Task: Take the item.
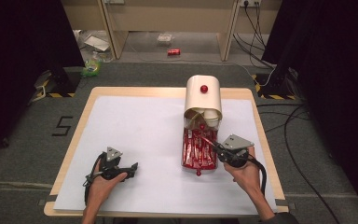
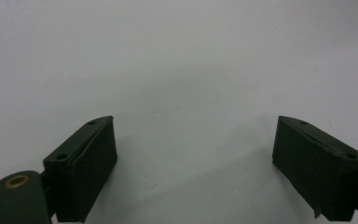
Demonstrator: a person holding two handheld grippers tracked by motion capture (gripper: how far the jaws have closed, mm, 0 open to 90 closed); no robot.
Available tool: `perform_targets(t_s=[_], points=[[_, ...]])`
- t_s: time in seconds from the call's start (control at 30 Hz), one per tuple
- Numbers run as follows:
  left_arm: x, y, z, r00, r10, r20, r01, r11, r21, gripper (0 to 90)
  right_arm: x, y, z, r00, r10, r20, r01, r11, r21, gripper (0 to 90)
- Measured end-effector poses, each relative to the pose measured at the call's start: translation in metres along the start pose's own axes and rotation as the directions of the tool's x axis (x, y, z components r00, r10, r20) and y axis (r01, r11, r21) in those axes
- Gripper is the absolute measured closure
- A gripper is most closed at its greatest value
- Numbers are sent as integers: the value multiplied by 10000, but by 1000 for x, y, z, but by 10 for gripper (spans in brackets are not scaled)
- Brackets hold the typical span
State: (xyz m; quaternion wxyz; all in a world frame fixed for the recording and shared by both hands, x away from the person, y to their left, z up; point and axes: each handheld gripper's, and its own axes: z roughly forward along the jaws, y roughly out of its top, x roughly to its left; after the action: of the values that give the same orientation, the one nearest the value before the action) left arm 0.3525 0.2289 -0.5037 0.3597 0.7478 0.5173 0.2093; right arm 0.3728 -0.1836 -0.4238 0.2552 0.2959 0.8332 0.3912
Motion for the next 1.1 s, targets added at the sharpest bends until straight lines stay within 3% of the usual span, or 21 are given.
perform_targets(t_s=[0.23, 0.67, 1.1], points=[[0, 0, 0, 10000, 15, -33, -15, 10000, -8, 133, -2, -3, -11, 10000, -21, 25, 22, 9998, -188, 829], [0, 0, 0, 10000, -30, -13, 30, 10000, -27, 137, -10, -9, -24, 9994, 352, -3, -352, 9983, -455, 829], [0, 0, 0, 10000, -56, -13, 56, 10000, -35, 137, -7, -15, -38, 9991, 374, -180, -384, 9974, -607, 828]])
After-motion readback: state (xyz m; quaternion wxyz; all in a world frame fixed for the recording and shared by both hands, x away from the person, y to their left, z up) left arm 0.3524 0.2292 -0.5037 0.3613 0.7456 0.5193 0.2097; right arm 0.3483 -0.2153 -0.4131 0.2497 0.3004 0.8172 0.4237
